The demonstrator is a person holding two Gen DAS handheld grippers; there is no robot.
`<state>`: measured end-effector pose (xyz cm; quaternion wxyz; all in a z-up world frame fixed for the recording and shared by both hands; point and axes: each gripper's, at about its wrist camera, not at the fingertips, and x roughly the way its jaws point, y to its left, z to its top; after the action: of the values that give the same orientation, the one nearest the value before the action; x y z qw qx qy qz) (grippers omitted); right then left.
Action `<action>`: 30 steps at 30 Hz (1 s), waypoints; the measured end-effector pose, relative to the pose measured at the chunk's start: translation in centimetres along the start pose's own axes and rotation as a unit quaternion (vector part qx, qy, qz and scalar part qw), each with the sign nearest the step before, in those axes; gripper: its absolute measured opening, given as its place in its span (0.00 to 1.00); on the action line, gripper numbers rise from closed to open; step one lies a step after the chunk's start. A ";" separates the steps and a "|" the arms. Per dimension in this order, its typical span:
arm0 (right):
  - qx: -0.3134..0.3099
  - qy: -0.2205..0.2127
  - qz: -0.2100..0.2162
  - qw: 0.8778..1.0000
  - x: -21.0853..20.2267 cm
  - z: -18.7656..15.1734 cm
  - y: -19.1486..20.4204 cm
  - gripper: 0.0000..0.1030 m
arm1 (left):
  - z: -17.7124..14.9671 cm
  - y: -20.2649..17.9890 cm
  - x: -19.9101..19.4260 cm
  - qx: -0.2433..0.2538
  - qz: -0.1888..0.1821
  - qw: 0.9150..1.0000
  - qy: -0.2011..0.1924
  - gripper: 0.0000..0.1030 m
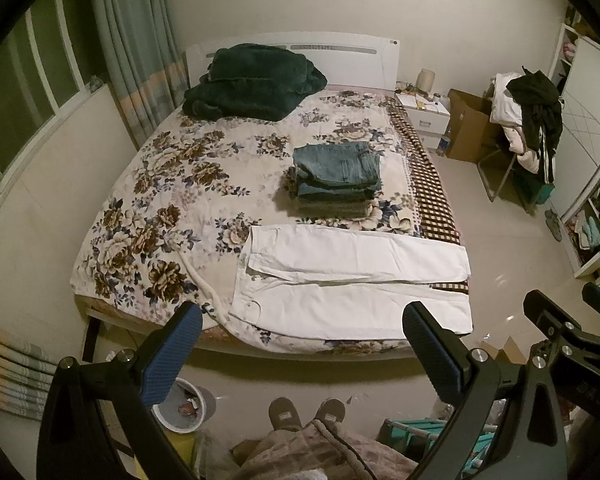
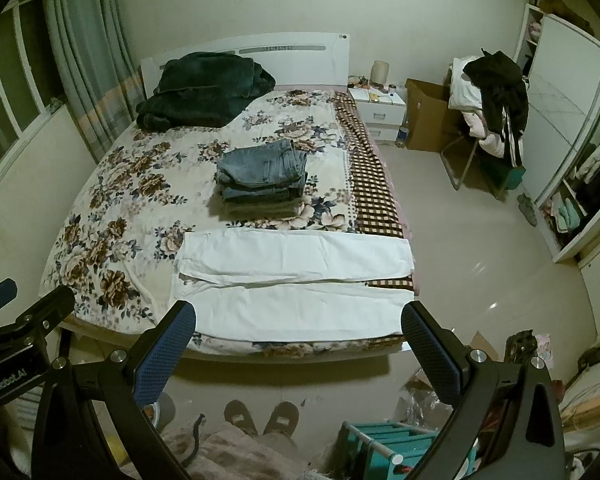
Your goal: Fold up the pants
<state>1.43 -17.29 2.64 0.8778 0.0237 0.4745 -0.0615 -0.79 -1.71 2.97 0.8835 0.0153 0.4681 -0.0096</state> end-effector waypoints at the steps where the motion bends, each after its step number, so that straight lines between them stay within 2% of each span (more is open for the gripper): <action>1: 0.002 0.001 -0.001 1.000 0.5 -0.1 -0.3 1.00 | 0.0 -0.2 0.2 -0.002 0.002 1.000 -0.002 0.99; 5: 0.018 -0.011 -0.003 1.000 3.1 -0.1 -1.9 1.00 | 0.7 -0.7 2.4 -0.018 0.015 1.000 -0.013 1.00; 9: 0.031 -0.024 -0.013 0.999 6.8 1.3 -3.5 1.00 | 2.0 -0.7 5.8 -0.027 0.038 0.998 -0.038 1.00; 14: 0.043 -0.013 -0.021 0.999 13.3 3.0 -4.4 1.00 | 4.3 -1.0 11.7 -0.022 0.048 0.998 -0.024 1.00; 21: 0.063 0.041 -0.043 0.996 27.5 5.8 -5.8 1.00 | 7.6 -2.1 23.1 0.001 0.045 0.999 0.031 1.00; 28: 0.079 0.094 -0.074 0.990 45.5 9.6 -7.5 1.00 | 11.8 -3.3 36.8 0.053 0.061 0.994 0.067 1.00; 30: 0.066 0.113 -0.098 0.987 51.2 10.6 -7.8 1.00 | 12.9 -3.4 40.5 0.068 0.067 0.993 0.071 1.00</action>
<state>36.99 -30.45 -34.22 0.8051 0.0415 0.5652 -0.1753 32.47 -5.66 -23.35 0.8433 0.1079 0.5262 0.0191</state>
